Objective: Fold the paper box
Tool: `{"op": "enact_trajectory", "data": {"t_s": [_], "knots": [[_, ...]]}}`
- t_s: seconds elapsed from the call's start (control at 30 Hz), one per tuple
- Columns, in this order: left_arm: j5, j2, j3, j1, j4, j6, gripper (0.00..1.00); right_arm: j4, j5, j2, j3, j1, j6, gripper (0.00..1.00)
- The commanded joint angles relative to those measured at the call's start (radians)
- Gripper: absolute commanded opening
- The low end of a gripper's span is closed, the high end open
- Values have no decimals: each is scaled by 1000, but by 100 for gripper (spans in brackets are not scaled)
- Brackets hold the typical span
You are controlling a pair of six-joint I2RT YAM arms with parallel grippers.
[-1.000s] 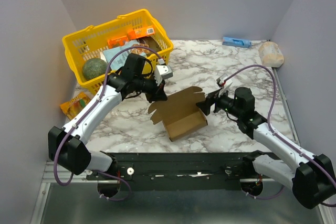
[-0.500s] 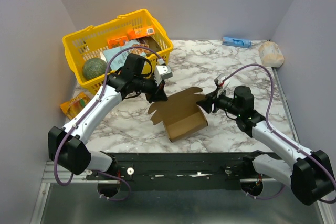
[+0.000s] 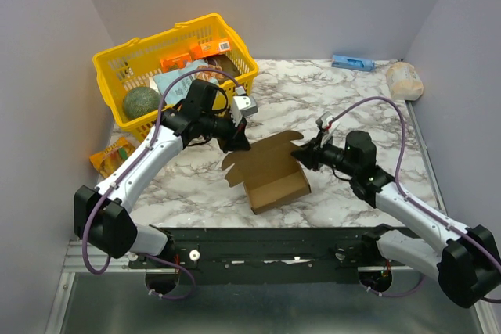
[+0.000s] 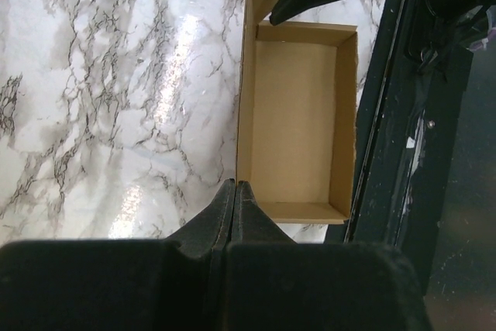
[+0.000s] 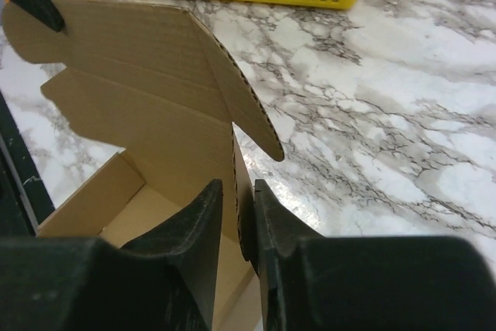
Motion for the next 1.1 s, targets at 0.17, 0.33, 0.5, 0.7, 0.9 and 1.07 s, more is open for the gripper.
{"op": "enact_trajectory", "data": {"t_s": [0.17, 0.33, 0.5, 0.7, 0.9, 1.07], "knots": [[-44, 11, -14, -1, 78, -68, 0, -29, 300, -17, 24, 118, 6, 24], [-101, 19, -13, -3, 84, -80, 0, -78, 400, 9, 54, 168, 12, 24], [-154, 19, -17, -3, 86, -80, 0, -126, 448, 6, 71, 180, 17, 27], [-185, 17, -19, -3, 81, -78, 0, -181, 473, 2, 68, 180, 21, 26], [-135, 14, -22, -3, 89, -78, 0, -138, 391, -15, 33, 180, 12, 24], [-124, 13, -27, -4, 92, -77, 0, -75, 345, 11, 28, 180, -2, 24]]}}
